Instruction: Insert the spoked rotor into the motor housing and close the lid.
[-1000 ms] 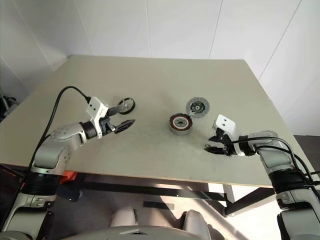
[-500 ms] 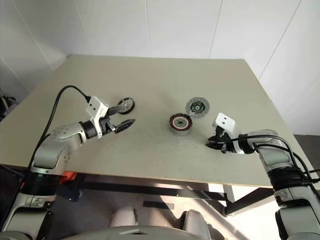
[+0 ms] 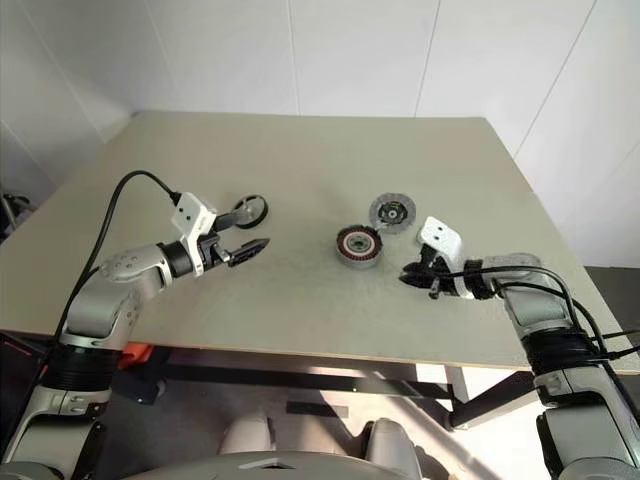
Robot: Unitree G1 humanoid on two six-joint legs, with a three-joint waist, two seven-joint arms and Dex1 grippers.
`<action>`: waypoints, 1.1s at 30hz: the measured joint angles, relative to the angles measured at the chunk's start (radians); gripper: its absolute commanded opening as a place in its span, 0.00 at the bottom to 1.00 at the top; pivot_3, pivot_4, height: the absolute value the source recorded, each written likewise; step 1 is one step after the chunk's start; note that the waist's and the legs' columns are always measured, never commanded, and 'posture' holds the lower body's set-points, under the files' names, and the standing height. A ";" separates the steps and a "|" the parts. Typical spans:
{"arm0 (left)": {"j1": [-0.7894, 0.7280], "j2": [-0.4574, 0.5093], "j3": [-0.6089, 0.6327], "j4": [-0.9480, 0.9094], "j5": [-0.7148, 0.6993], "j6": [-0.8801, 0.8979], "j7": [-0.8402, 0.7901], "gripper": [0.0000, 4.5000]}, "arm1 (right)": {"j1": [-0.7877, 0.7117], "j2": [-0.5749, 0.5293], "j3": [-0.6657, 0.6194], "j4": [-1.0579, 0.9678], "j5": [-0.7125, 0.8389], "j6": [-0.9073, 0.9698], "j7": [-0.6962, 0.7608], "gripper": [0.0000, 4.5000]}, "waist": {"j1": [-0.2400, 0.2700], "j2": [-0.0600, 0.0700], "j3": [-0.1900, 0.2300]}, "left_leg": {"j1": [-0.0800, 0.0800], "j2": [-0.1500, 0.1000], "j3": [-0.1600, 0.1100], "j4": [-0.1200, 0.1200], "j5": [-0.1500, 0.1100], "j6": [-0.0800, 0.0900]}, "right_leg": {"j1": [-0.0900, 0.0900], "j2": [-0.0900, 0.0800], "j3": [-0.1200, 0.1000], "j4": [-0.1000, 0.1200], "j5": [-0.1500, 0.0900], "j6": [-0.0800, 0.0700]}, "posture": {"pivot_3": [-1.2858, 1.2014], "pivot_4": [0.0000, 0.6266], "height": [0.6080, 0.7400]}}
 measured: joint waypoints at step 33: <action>0.006 -0.008 -0.016 -0.019 0.002 0.001 0.026 1.00 | -0.221 0.241 0.054 0.296 -0.094 -0.064 -0.153 0.12 | 0.006 0.000 0.000 | -0.003 0.000 0.000 -0.002 0.000 0.000 | -0.001 0.000 -0.002 -0.002 0.000 0.000 | 0.52 0.00 1.00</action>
